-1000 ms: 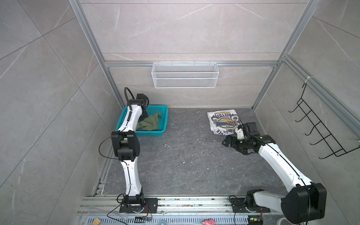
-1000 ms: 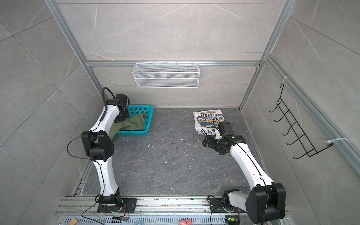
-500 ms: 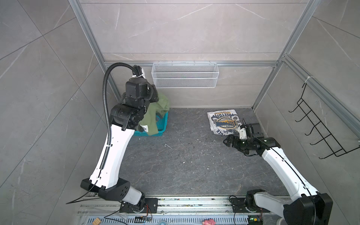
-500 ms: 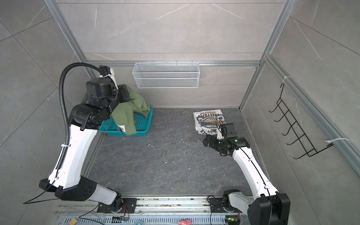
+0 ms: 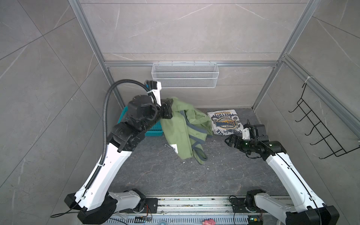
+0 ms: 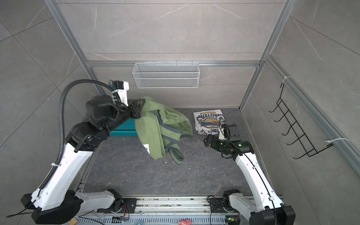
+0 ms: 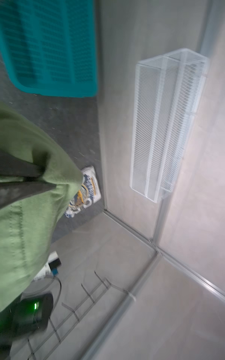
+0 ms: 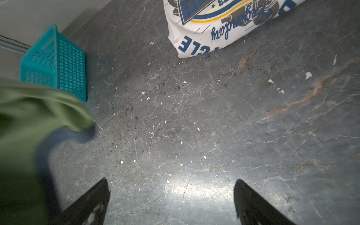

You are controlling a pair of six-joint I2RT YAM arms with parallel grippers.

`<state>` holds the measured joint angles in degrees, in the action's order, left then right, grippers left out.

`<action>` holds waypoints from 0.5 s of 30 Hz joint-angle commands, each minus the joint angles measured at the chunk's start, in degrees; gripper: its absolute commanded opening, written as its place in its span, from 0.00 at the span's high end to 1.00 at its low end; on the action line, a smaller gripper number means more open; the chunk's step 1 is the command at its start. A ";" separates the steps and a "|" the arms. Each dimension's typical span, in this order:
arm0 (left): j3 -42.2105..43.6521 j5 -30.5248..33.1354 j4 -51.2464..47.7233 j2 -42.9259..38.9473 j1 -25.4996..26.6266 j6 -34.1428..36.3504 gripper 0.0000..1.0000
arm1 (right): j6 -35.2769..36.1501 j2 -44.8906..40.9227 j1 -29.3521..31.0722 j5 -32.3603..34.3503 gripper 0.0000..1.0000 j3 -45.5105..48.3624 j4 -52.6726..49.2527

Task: Fold and stack the tank tops
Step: 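Lift the green tank top from the basket with the left gripper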

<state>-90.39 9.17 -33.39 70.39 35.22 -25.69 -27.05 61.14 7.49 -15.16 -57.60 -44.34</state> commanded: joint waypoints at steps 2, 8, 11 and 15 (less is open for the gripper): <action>15.89 10.31 -13.69 5.35 -3.20 -11.15 0.47 | 0.15 -0.09 0.25 0.08 0.00 0.37 -2.25; 23.43 12.11 -13.41 0.17 2.57 -9.77 0.25 | -1.25 2.16 1.34 -2.29 0.00 2.94 1.57; 24.37 8.54 -12.64 0.47 2.91 -8.94 0.25 | -3.21 4.33 4.28 -1.04 0.01 5.03 4.72; 22.67 5.23 -11.59 7.55 7.29 -8.05 0.26 | -6.25 8.95 8.12 1.37 0.02 6.75 8.64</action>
<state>-66.22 16.91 -46.96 73.30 39.66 -34.17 -30.33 67.68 13.93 -15.59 -52.03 -39.48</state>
